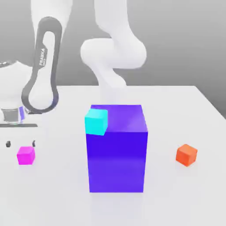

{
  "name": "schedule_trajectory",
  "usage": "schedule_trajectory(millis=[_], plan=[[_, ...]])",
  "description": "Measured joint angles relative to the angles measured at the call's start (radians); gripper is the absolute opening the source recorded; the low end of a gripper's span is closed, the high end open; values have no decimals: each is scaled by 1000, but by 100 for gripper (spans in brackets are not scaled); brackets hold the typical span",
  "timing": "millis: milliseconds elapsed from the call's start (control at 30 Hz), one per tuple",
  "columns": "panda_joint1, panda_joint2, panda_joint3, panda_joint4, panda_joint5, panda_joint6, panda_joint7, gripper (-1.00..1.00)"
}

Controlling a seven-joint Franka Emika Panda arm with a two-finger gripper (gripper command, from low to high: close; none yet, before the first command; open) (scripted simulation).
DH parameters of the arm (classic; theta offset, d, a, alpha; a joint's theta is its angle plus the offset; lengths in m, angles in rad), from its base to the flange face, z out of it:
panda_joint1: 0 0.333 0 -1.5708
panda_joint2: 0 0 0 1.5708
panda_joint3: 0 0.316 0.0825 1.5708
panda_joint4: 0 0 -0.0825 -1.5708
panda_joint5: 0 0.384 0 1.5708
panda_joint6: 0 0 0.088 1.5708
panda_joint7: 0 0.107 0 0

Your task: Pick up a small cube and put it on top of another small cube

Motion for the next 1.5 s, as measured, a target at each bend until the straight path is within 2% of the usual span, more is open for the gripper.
schedule_trajectory(millis=[133,167,367,433,700,833,1000,1500], plan=[[-119,78,150,28,144,46,-110,0],[-138,94,176,33,175,54,-133,-100],[-150,101,190,36,189,56,-144,-100],[-120,82,153,29,155,45,-118,-100],[76,-72,-108,-26,-145,-38,110,-100],[132,-145,-194,-45,-301,-84,237,-100],[179,-73,-186,114,-289,-184,387,-100],[284,209,-86,655,-164,-501,816,-100]])
